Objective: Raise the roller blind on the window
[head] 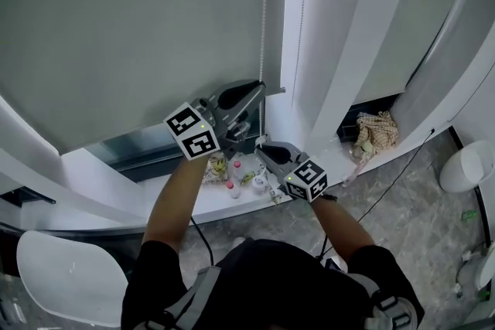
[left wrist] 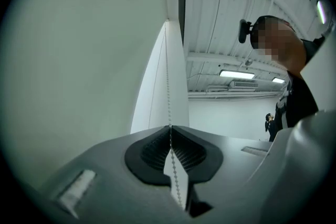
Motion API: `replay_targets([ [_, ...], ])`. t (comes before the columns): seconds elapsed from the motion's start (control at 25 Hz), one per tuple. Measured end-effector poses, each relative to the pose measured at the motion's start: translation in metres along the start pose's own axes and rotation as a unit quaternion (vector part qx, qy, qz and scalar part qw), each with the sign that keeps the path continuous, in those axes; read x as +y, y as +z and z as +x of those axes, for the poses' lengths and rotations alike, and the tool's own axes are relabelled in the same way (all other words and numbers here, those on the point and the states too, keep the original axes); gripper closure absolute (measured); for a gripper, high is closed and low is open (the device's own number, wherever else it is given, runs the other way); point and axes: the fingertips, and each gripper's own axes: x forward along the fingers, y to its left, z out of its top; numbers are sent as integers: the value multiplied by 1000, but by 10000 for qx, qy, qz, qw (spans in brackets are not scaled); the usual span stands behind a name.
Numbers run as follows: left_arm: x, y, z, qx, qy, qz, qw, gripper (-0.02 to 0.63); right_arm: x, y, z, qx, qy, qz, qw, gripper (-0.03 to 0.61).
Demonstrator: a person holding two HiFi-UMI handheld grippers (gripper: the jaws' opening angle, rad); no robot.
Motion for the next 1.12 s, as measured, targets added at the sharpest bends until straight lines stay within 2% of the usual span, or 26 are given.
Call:
replay_targets([
  [0.2, -14, -77, -37, 293, 203, -111, 9993, 601, 19, -86, 5, 871, 4, 378, 9955, 560],
  [0.32, -16, -87, -46, 225, 376, -70, 9990, 604, 29, -89, 1, 823, 319, 754, 9932, 558],
  [0.4, -14, -84, -47, 302, 442, 77, 9985, 604, 31, -70, -8, 486, 523, 843, 9939, 553],
  [0.48, -11, -83, -47, 414, 440, 142, 9981, 604, 27, -40, -17, 137, 544, 683, 9961, 476],
  [0.64, -6, -79, -61, 167, 417, -252, 9987, 604, 22, 34, -29, -492, 239, -34, 9985, 476],
  [0.8, 2, -75, -63, 96, 544, -258, 9981, 604, 16, 121, -43, -1245, 88, -507, 9909, 476],
  [0.88, 4, -74, -66, 105, 604, -238, 9978, 604, 10, 147, -46, -1258, -101, -839, 9885, 472],
  [1.04, 1, -70, -76, 134, 589, -194, 9980, 604, 3, 179, -36, -941, -523, -1791, 9779, 471],
  [1.12, -2, -69, -78, 130, 565, -212, 9981, 604, 2, 203, -32, -1259, -464, -1611, 9778, 468],
])
